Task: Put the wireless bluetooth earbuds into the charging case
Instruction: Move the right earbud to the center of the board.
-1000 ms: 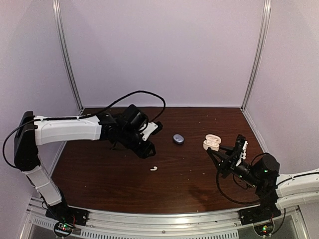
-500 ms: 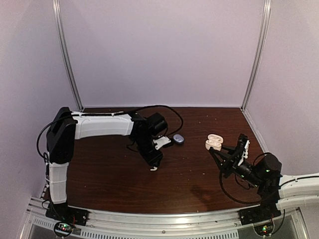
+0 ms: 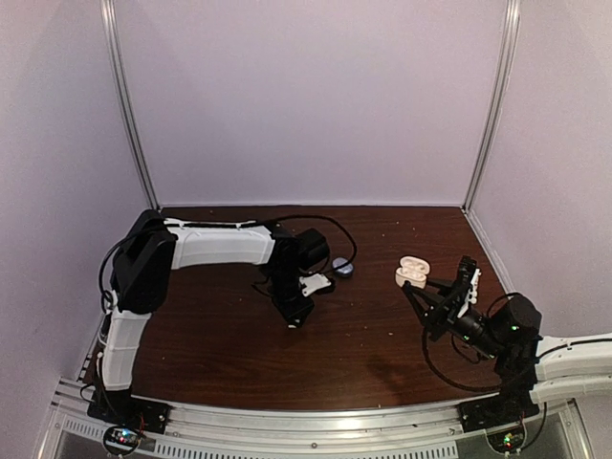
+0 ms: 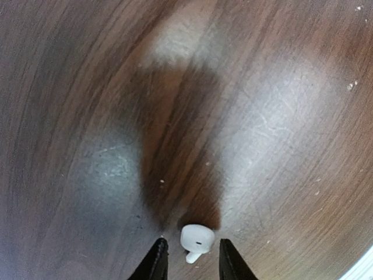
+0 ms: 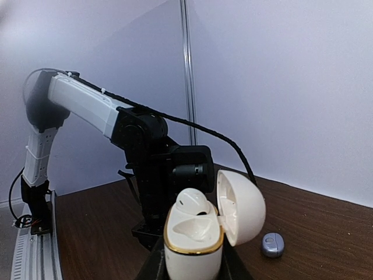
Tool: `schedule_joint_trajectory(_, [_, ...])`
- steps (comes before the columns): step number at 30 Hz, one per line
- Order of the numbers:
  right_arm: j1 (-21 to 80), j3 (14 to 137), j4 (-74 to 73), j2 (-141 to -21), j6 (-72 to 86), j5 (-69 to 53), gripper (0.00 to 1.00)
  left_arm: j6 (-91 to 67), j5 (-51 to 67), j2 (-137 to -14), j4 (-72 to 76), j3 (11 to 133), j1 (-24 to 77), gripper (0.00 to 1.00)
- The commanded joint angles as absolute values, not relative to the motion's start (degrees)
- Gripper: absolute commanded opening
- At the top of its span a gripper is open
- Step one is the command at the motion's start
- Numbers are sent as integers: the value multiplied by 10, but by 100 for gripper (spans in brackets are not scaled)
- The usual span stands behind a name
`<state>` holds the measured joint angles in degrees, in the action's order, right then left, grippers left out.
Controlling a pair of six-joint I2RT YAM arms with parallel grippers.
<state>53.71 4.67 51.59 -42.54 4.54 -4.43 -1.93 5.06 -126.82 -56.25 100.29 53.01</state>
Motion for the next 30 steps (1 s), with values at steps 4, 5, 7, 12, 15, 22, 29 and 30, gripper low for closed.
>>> schedule_joint_trajectory(4, [533,41,530,-423,53,-38,0,-6,38,-1293,-576,1030,531,30])
schedule_joint_trajectory(5, [533,41,530,-424,53,-38,0,-6,38,-1296,-576,1034,531,30])
schedule_joint_trajectory(7, [532,41,531,-425,53,-38,0,-5,36,-1303,-576,1039,532,30])
schedule_joint_trajectory(12, [531,42,526,-422,52,-39,0,-10,43,-1309,-582,1026,536,21])
schedule_joint_trajectory(15, [531,44,522,-417,51,-40,0,-22,53,-1283,-579,984,544,18])
schedule_joint_trajectory(22, [529,46,516,-409,53,-47,0,-87,105,-1173,-553,812,566,15])
schedule_joint_trajectory(29, [527,48,513,-407,57,-57,0,-142,121,-1111,-549,701,596,15])
schedule_joint_trajectory(30, [526,48,512,-406,58,-57,0,-145,120,-1108,-554,695,600,17])
